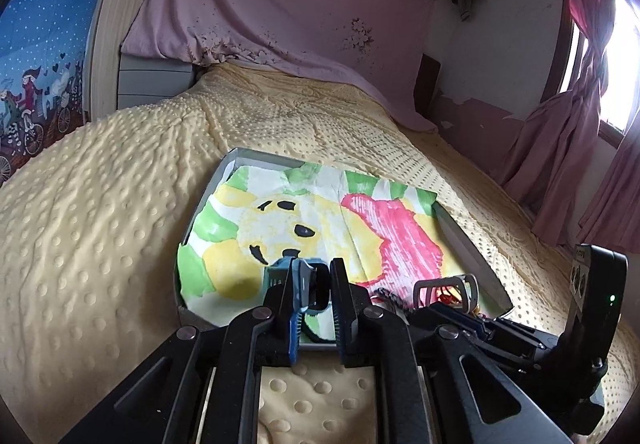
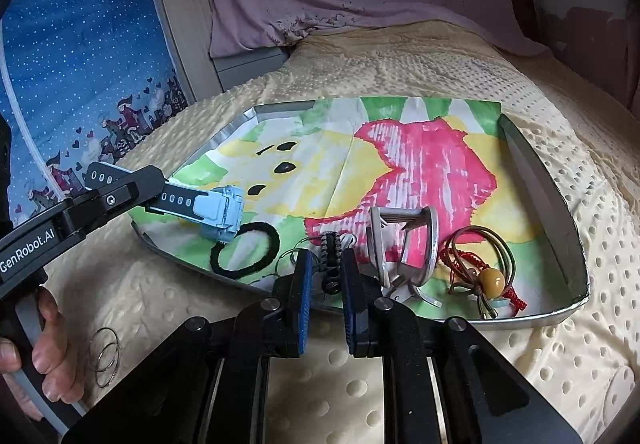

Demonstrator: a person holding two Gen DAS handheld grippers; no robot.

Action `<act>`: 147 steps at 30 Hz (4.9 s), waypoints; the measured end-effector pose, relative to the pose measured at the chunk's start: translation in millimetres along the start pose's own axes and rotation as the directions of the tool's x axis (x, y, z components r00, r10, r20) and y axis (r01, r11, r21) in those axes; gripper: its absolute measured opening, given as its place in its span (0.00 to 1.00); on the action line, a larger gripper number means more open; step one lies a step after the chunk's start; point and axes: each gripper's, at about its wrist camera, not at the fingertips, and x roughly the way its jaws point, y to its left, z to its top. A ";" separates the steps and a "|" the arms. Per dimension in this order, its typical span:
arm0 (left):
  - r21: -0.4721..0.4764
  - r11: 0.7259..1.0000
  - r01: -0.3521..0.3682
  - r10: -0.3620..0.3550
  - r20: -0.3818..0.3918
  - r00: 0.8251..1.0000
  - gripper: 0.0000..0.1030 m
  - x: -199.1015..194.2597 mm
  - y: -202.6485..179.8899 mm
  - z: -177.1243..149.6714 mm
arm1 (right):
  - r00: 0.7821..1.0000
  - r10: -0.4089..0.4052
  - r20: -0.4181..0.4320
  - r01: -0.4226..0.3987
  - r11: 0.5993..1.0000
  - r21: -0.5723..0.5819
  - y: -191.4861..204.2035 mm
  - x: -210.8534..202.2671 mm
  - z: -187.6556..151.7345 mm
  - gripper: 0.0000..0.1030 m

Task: Organize jewelry
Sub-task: 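Carry both items into the metal tray and open both tools, then withdraw both tools from the tray toward the remaining silver rings, then grasp the silver hoop rings with the left tool while the right tool grasps the single silver ring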

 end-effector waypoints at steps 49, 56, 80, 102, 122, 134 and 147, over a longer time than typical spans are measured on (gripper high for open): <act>0.086 0.971 -0.223 0.197 0.241 0.950 1.00 -171.3 13.3 -85.7 | 0.928 -0.114 0.356 0.082 0.991 0.104 30.2 -183.7 -94.7 0.92; 0.096 0.969 -0.226 0.197 0.242 0.950 1.00 -194.2 17.6 -97.7 | 0.918 -0.138 0.371 0.115 0.990 0.085 49.8 -204.0 -116.6 0.92; 0.183 0.977 -0.109 0.107 0.020 0.994 0.88 -154.7 35.3 -92.7 | 0.982 -0.103 0.155 0.099 0.995 0.035 61.6 -160.2 -125.4 0.75; 0.266 0.964 0.014 0.041 -0.200 0.979 0.44 -83.7 25.2 -90.1 | 0.999 -0.045 0.015 0.045 0.999 0.027 62.8 -109.8 -127.5 0.41; 0.265 0.962 0.065 0.007 -0.260 0.966 0.10 -64.6 18.4 -91.3 | 0.999 -0.001 -0.034 0.003 0.999 0.032 62.6 -91.0 -131.4 0.25; 0.262 0.958 0.120 -0.054 -0.244 0.968 0.04 -80.6 10.1 -94.2 | 0.999 0.034 0.006 -0.034 0.999 0.022 64.0 -99.9 -134.2 0.18; 0.282 0.953 0.116 -0.065 -0.184 0.981 0.04 -99.8 -5.4 -77.4 | 0.995 0.052 0.088 -0.055 0.998 0.034 58.3 -118.6 -125.1 0.18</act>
